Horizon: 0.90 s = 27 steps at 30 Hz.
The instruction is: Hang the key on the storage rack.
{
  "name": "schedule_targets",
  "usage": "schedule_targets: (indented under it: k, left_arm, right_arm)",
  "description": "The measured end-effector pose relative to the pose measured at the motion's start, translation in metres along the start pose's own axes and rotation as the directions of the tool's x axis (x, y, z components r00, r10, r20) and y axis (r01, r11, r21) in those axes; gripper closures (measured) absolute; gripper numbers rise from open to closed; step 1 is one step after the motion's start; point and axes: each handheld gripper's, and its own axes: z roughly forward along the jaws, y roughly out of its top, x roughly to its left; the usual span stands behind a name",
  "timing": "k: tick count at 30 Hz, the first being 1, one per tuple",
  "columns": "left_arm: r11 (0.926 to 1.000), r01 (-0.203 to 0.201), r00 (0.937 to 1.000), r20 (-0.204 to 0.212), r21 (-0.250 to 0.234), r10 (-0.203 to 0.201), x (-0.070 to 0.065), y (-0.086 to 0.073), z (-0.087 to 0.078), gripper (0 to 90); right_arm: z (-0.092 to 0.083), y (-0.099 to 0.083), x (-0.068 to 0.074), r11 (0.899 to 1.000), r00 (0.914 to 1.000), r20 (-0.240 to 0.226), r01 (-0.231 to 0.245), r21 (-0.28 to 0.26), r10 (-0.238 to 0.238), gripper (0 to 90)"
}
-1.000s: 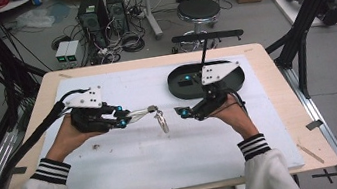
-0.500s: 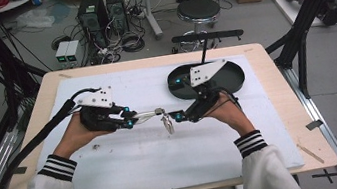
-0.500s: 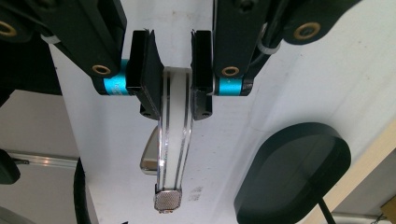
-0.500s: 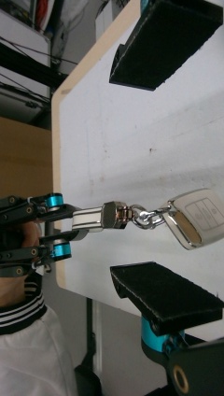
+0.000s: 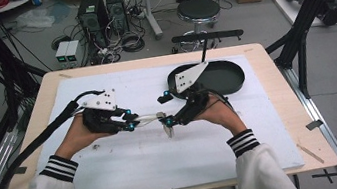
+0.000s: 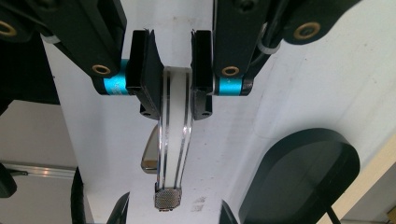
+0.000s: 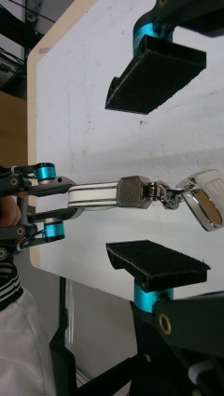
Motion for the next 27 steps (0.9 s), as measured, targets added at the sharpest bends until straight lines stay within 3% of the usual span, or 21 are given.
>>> schedule_targets:
  k: [7, 17, 27]
  left_arm:
    - [0.9999, -0.007, 1.0000, -0.005, 0.007, 0.007, 0.000, 0.000, 0.000, 74.5]
    - [0.9995, -0.016, 0.9999, -0.002, 0.026, 0.016, 0.001, -0.001, 0.002, 74.5]
    - [0.9984, -0.023, 0.9997, 0.005, 0.051, 0.023, 0.001, -0.002, 0.004, 74.5]
  right_arm:
    - [0.007, -0.001, -0.001, 1.000, 0.9999, -0.016, -0.002, 0.026, 0.002, 36.7]
    - [0.013, 0.000, -0.001, 0.997, 0.9983, -0.055, -0.014, 0.076, 0.018, 55.8]
    - [0.018, 0.000, -0.001, 0.993, 0.9979, -0.061, -0.015, 0.119, 0.022, 61.2]
